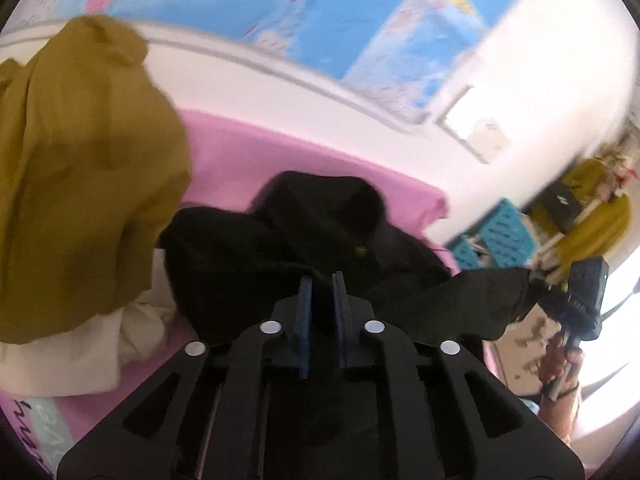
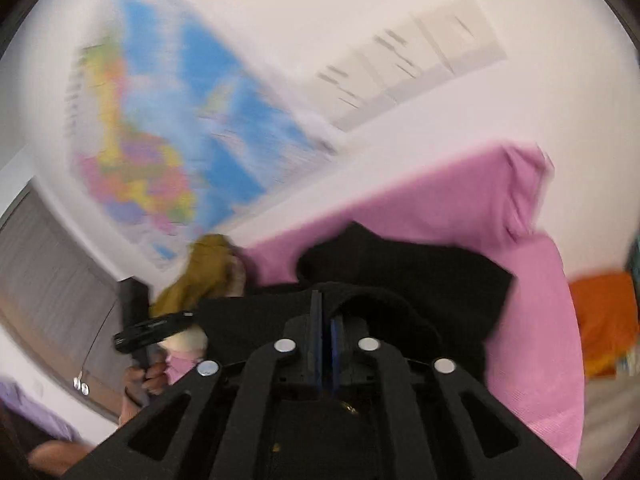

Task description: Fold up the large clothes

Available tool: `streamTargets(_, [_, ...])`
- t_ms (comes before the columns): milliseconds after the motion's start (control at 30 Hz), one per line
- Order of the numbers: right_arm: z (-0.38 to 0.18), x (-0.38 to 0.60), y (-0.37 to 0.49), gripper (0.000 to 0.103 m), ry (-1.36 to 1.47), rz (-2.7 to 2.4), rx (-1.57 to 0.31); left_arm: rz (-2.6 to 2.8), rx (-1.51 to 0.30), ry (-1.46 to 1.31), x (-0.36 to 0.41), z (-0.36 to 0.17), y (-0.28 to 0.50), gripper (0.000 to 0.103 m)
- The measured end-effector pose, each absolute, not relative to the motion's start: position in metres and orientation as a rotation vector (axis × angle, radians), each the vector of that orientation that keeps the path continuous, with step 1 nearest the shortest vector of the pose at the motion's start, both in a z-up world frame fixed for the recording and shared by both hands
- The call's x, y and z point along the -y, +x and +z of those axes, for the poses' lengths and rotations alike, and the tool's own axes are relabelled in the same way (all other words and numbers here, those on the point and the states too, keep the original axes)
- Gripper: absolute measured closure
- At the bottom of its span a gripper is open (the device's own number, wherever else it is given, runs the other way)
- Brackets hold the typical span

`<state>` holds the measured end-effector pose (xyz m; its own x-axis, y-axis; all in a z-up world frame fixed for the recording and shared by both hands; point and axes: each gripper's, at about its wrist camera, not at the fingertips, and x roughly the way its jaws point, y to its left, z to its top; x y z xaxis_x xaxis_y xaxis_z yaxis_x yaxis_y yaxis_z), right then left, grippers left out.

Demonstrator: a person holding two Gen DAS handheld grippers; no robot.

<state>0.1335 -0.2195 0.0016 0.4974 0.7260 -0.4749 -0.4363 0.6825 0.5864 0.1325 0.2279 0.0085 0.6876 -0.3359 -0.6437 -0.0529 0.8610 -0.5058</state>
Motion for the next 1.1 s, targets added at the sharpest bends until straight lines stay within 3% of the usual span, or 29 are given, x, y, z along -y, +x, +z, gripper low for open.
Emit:
streamTargets(33, [-0.016, 0.218, 0.147, 0.087, 0.416, 0.688, -0.835, -0.139, -0.825, -0.5, -0.227, 0.002, 0.136, 0.085])
streamTargets(100, [-0.042, 0.217, 0.159, 0.054, 0.411, 0.627, -0.899, -0.058, -0.864, -0.453, -0.225, -0.009, 0.139, 0.057])
streamTargets(167, [-0.059, 0.217, 0.162, 0.038, 0.422, 0.613, -0.93, -0.044, -0.878, -0.447, -0.226, -0.017, 0.136, 0.055])
streamTargets(267, [-0.064, 0.225, 0.154, 0.019, 0.458, 0.645, -0.886, -0.04, -0.86, -0.44, -0.229, -0.014, 0.123, 0.035])
streamTargets(467, [-0.056, 0.192, 0.126, 0.021, 0.16, 0.664, -0.817, -0.076, -0.798, -0.306, -0.208, 0.002, 0.103, 0.032])
streamTargets(533, [-0.062, 0.18, 0.128, 0.055, 0.103, 0.656, -0.844, -0.108, -0.81, -0.261, -0.195, 0.0, 0.106, 0.031])
streamTargets(567, [-0.065, 0.177, 0.131, 0.079, 0.09, 0.651, -0.873, -0.12, -0.822, -0.239, -0.189, -0.003, 0.107, 0.031])
streamTargets(600, [-0.064, 0.178, 0.131, 0.09, 0.096, 0.651, -0.87, -0.125, -0.832, -0.226, -0.185, -0.006, 0.109, 0.031])
streamTargets(633, [-0.061, 0.182, 0.132, 0.093, 0.124, 0.658, -0.85, -0.131, -0.848, -0.214, -0.18, -0.01, 0.112, 0.031])
streamTargets(733, [-0.046, 0.214, 0.134, 0.095, 0.306, 0.669, -0.798, -0.148, -0.882, -0.215, -0.174, -0.019, 0.12, 0.031])
streamTargets(833, [-0.048, 0.229, 0.142, 0.093, 0.308, 0.586, -0.818, -0.117, -0.927, -0.207, -0.176, -0.031, 0.129, 0.03])
streamTargets(967, [-0.074, 0.224, 0.158, 0.06, 0.263, 0.499, -0.935, -0.096, -0.987, -0.243, -0.185, -0.05, 0.138, 0.023])
streamTargets(1100, [-0.059, 0.23, 0.143, 0.047, 0.262, 0.477, -0.831, -0.074, -0.998, -0.257, -0.191, -0.047, 0.132, 0.024])
